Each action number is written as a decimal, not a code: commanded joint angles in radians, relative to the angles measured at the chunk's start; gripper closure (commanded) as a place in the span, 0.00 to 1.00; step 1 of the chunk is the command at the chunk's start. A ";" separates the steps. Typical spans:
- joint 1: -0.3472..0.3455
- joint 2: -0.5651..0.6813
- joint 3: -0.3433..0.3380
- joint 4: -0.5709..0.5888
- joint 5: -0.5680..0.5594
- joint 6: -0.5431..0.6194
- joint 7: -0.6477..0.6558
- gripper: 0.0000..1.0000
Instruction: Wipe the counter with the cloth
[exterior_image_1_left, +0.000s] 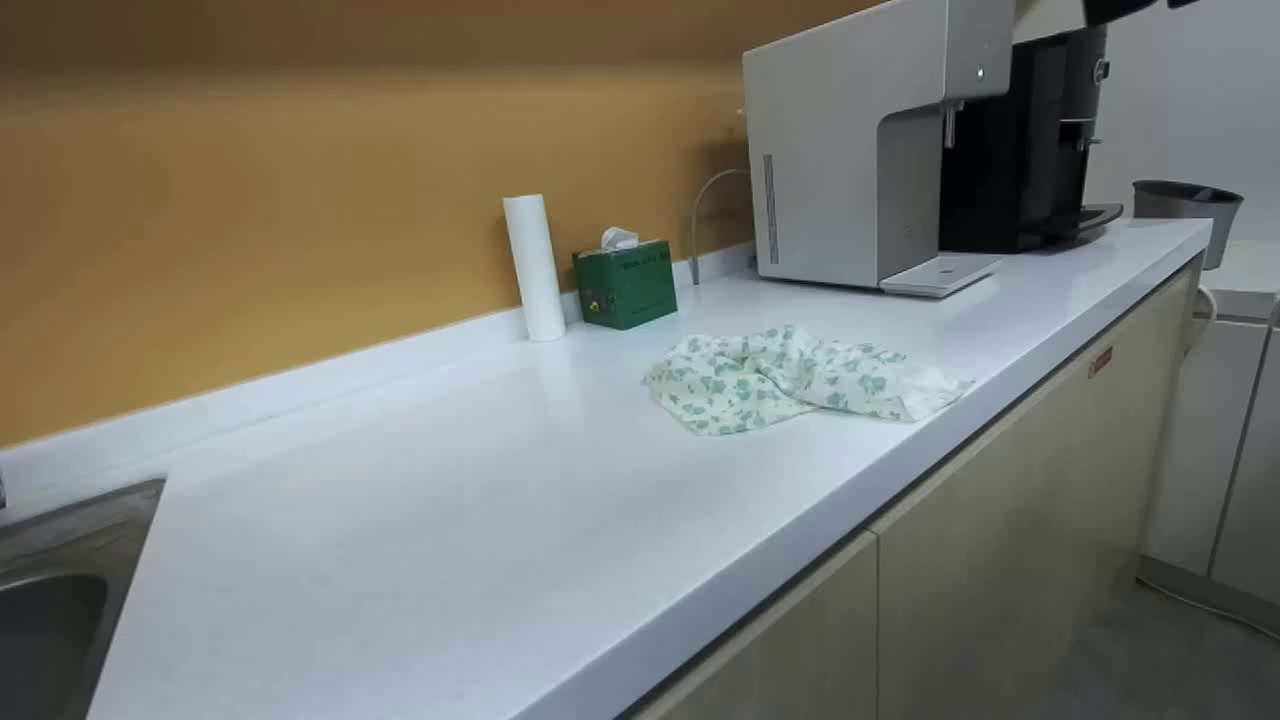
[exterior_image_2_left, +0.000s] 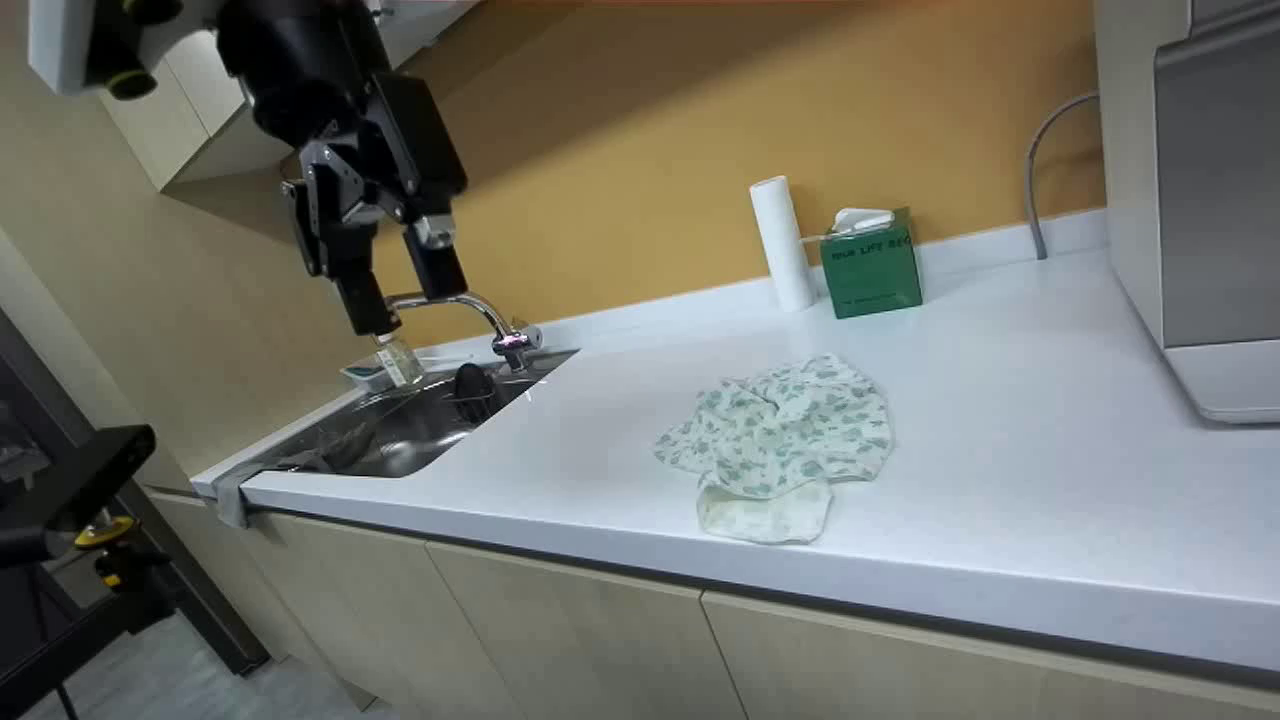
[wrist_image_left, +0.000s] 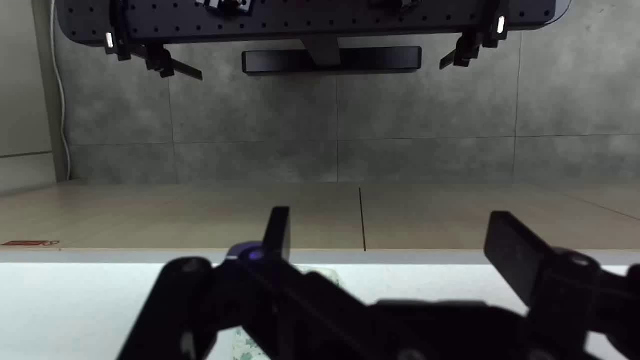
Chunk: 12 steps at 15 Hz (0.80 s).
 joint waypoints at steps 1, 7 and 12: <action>0.002 0.002 -0.001 0.002 -0.001 -0.002 0.001 0.00; 0.002 0.008 -0.001 0.002 -0.001 -0.002 0.001 0.00; -0.009 0.014 0.013 0.000 -0.024 0.027 0.036 0.00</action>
